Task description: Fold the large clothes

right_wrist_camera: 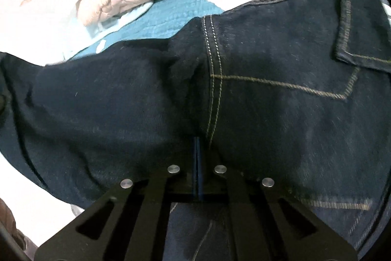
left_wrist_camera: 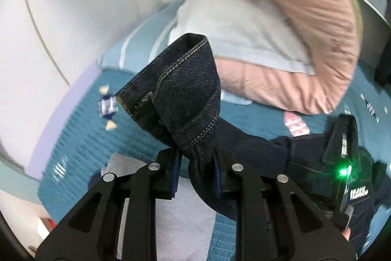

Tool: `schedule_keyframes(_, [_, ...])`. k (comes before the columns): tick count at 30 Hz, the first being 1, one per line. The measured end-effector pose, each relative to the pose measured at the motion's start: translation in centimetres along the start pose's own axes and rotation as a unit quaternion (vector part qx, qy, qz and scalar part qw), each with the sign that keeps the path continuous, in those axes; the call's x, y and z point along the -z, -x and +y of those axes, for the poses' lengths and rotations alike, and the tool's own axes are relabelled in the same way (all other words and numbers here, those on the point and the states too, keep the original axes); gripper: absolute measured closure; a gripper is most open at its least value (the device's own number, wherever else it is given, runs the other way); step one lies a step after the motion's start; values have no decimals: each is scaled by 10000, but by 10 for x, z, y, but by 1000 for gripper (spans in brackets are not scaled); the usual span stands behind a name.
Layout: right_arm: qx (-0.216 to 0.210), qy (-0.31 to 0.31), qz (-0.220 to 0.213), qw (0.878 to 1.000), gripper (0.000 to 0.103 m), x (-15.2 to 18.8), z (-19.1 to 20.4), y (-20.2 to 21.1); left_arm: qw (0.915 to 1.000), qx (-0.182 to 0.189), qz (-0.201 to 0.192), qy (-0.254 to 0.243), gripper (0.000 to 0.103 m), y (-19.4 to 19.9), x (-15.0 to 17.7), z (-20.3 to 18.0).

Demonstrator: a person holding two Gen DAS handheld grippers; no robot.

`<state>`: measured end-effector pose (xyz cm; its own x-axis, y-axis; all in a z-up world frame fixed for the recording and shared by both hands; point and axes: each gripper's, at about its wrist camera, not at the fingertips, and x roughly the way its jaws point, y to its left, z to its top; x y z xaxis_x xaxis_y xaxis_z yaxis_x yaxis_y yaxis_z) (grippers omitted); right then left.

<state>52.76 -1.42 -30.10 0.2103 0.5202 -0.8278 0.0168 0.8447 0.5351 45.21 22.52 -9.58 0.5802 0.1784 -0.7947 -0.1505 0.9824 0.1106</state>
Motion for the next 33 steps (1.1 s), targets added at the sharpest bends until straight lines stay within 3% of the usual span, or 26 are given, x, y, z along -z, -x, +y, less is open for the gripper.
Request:
schedule_keyframes(2, [-112, -27, -96, 9999, 101, 8, -3, 15, 9989, -281, -231, -307, 81, 18, 0, -28])
schedule_keyframes(8, [-332, -160, -518, 9980, 101, 34, -33, 80, 9944, -310, -678, -746, 81, 52, 10, -99])
schedule_keyframes(12, [-216, -158, -891, 9957, 101, 50, -61, 130, 9869, -364, -961, -1241, 81, 65, 27, -162])
schedule_keyframes(17, [220, -285, -1255, 9914, 101, 64, -102, 176, 9791, -132, -935, -1803, 81, 64, 52, -244])
schedule_keyframes(21, [754, -380, -1528, 9846, 101, 87, -145, 214, 9743, 137, -698, -2139, 81, 51, 81, -304])
schedule_keyframes(25, [1134, -535, -1745, 9766, 101, 109, -188, 238, 9686, 458, -104, -2441, 81, 17, 117, -359])
schedule_keyframes(28, [1126, -782, -1746, 9751, 101, 113, -211, 241, 9663, 606, 414, -2467, 81, -11, 143, -384])
schedule_keyframes(33, [1180, -1138, -1736, 9711, 98, 121, -241, 245, 9626, 632, 714, -2534, 81, -35, 168, -403])
